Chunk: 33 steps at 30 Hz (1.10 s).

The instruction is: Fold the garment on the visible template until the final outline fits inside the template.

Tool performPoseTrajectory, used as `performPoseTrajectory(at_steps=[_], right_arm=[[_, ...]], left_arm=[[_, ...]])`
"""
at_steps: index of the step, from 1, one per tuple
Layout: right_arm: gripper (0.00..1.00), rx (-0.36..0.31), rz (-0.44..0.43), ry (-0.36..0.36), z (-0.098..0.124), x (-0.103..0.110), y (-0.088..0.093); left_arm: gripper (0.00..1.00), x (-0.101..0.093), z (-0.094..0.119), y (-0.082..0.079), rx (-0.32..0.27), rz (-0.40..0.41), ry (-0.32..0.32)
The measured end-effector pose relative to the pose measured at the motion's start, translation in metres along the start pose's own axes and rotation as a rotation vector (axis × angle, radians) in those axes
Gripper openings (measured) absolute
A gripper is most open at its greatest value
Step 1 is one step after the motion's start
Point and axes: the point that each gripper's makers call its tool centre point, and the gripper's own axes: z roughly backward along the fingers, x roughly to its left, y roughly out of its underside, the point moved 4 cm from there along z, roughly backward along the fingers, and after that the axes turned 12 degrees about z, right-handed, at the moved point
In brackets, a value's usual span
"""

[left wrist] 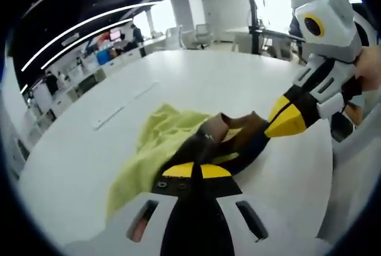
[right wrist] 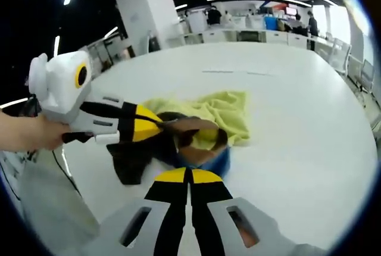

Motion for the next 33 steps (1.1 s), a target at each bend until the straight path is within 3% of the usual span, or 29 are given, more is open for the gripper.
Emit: performPoseTrajectory(at_steps=[9, 19, 33], right_arm=[[0.01, -0.023, 0.017, 0.002, 0.002, 0.003, -0.007], [0.01, -0.036, 0.116, 0.013, 0.006, 0.004, -0.017], [0.01, -0.083, 0.181, 0.021, 0.013, 0.014, -0.035]], left_arm=[[0.0, 0.007, 0.016, -0.005, -0.022, 0.074, -0.016], [0.0, 0.023, 0.044, -0.014, -0.07, 0.136, -0.059], [0.0, 0.042, 0.081, -0.004, -0.094, 0.205, -0.135]])
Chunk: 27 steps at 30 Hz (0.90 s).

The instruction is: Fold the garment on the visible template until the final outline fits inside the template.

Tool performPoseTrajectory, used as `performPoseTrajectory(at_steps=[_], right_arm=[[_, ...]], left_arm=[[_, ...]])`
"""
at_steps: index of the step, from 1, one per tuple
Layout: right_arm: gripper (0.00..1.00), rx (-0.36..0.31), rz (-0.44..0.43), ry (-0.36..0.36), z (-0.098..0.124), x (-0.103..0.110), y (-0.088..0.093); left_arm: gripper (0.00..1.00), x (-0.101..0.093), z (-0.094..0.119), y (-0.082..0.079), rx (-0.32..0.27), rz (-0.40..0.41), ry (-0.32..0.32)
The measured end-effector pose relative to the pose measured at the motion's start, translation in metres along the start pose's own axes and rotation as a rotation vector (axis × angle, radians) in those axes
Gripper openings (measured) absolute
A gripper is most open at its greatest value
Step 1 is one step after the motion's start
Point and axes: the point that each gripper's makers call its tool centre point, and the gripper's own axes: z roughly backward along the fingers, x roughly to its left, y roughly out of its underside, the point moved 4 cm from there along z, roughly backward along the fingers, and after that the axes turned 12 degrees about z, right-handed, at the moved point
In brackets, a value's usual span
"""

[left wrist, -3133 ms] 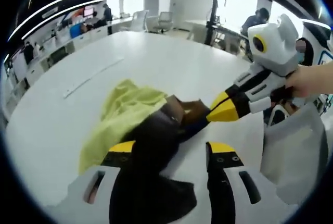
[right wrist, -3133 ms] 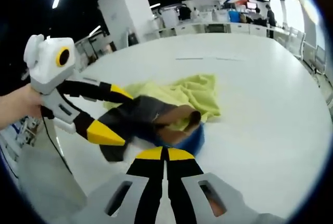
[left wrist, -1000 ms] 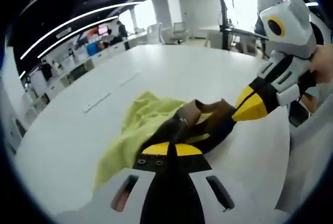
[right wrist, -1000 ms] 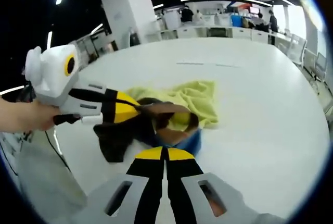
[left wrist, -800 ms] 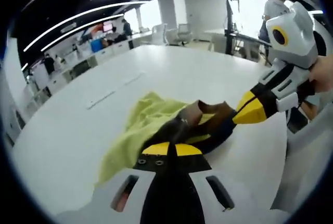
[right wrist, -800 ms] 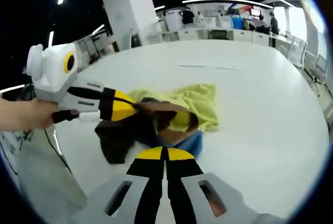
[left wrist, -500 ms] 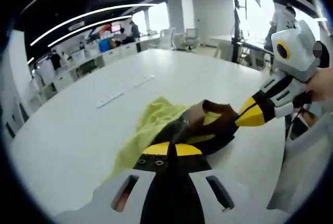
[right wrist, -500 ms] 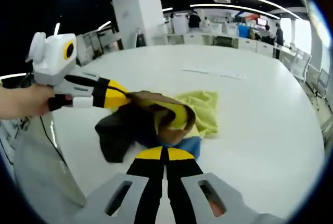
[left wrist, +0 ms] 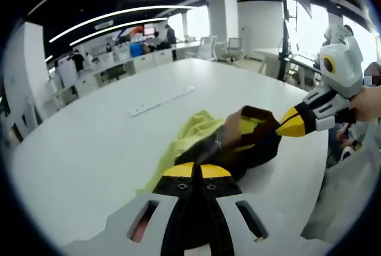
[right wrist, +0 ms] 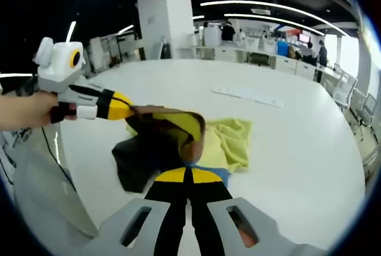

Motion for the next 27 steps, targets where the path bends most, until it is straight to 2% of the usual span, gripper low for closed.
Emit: performPoseTrajectory(at_steps=[10, 16, 21, 27], right_arm=[[0.01, -0.041, 0.034, -0.004, 0.007, 0.008, -0.012], [0.01, -0.07, 0.05, 0.011, 0.012, 0.001, -0.021], [0.01, -0.094, 0.073, 0.039, 0.018, -0.008, -0.033], [0.01, -0.123, 0.093, 0.043, 0.023, -0.005, -0.047]], left_arm=[[0.0, 0.005, 0.02, -0.001, -0.024, 0.025, -0.036], [0.0, 0.01, 0.031, -0.003, -0.035, 0.038, -0.065], [0.0, 0.013, 0.042, -0.007, -0.06, 0.086, -0.08], [0.0, 0.01, 0.054, -0.014, -0.089, 0.111, -0.088]])
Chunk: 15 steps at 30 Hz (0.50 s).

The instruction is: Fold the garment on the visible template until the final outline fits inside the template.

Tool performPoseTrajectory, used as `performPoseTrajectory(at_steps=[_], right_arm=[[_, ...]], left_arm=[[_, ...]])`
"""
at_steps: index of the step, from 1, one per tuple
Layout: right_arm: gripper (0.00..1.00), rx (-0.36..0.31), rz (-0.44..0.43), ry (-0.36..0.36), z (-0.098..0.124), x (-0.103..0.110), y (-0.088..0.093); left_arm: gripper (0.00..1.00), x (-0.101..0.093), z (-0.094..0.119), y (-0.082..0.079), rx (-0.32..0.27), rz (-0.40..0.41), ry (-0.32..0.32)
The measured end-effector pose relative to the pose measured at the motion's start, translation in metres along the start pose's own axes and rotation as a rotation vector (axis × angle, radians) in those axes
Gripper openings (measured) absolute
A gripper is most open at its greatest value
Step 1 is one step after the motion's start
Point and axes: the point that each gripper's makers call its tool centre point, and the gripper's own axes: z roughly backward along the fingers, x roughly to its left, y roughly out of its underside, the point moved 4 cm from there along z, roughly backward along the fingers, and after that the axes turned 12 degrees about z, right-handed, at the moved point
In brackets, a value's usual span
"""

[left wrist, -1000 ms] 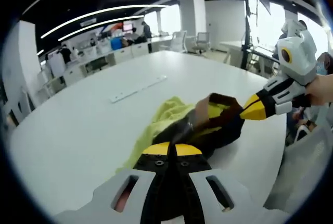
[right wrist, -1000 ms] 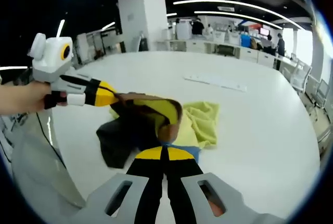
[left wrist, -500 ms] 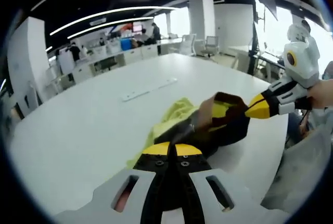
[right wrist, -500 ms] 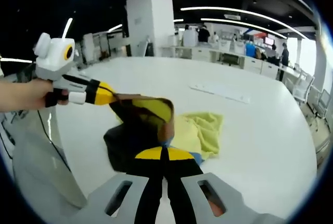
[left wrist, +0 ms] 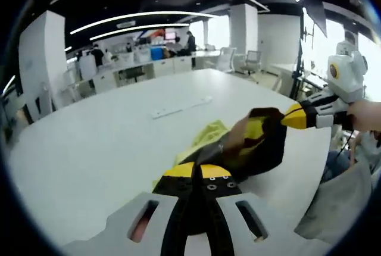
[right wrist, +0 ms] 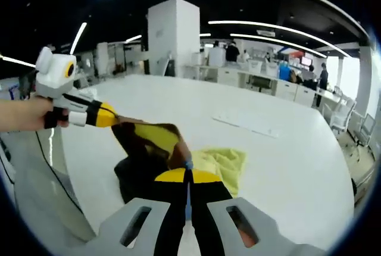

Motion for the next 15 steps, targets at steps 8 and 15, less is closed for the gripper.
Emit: performPoseTrajectory(at_steps=[8, 15], right_arm=[[0.01, -0.049, 0.011, 0.012, 0.009, -0.001, -0.018], [0.01, -0.089, 0.006, 0.026, 0.017, -0.002, -0.034]], left_arm=[[0.0, 0.0, 0.02, -0.015, -0.05, 0.053, -0.011], [0.0, -0.003, 0.034, -0.026, -0.075, 0.042, -0.016]])
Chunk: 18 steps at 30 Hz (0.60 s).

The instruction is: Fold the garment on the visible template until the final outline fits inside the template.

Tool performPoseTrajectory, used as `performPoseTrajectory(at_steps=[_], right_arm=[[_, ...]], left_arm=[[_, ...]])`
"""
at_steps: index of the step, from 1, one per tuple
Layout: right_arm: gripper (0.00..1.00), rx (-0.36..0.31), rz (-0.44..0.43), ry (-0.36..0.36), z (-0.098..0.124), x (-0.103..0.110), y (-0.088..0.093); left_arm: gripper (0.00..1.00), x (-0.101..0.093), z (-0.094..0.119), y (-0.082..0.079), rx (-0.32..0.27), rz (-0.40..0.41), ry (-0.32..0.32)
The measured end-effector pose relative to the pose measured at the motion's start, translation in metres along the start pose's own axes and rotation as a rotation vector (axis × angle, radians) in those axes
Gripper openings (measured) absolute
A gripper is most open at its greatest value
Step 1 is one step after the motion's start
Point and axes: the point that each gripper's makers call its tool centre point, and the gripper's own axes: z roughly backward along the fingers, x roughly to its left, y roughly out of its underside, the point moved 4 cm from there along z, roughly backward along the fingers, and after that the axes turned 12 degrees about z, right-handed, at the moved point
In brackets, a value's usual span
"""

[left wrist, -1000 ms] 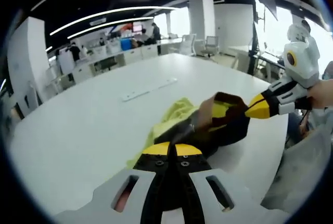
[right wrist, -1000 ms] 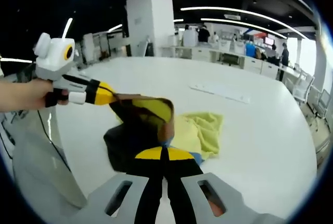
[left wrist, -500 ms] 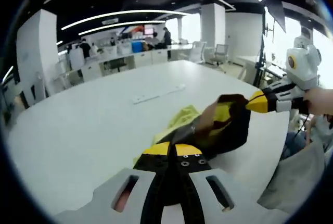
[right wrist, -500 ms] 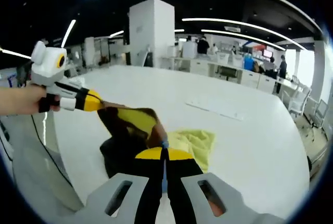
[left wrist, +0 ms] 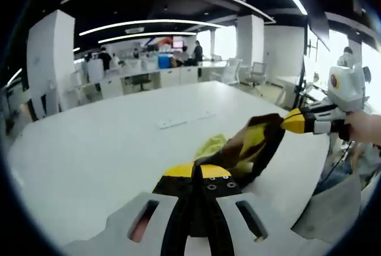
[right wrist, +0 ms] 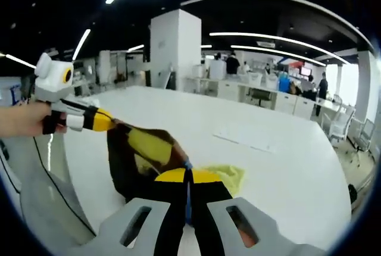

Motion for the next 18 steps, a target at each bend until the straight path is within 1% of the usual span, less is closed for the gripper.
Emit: performPoseTrajectory(at_steps=[7, 12, 18], right_arm=[[0.01, -0.039, 0.021, 0.013, 0.008, -0.002, -0.017], [0.01, -0.067, 0.031, 0.029, 0.015, -0.006, -0.028], [0.01, -0.094, 0.045, 0.043, 0.024, -0.008, -0.04]], left_arm=[[0.0, -0.002, 0.013, -0.011, -0.025, 0.007, 0.001], [0.0, -0.001, 0.02, -0.021, -0.049, 0.009, 0.002], [0.0, -0.007, 0.029, -0.036, -0.082, 0.007, 0.011]])
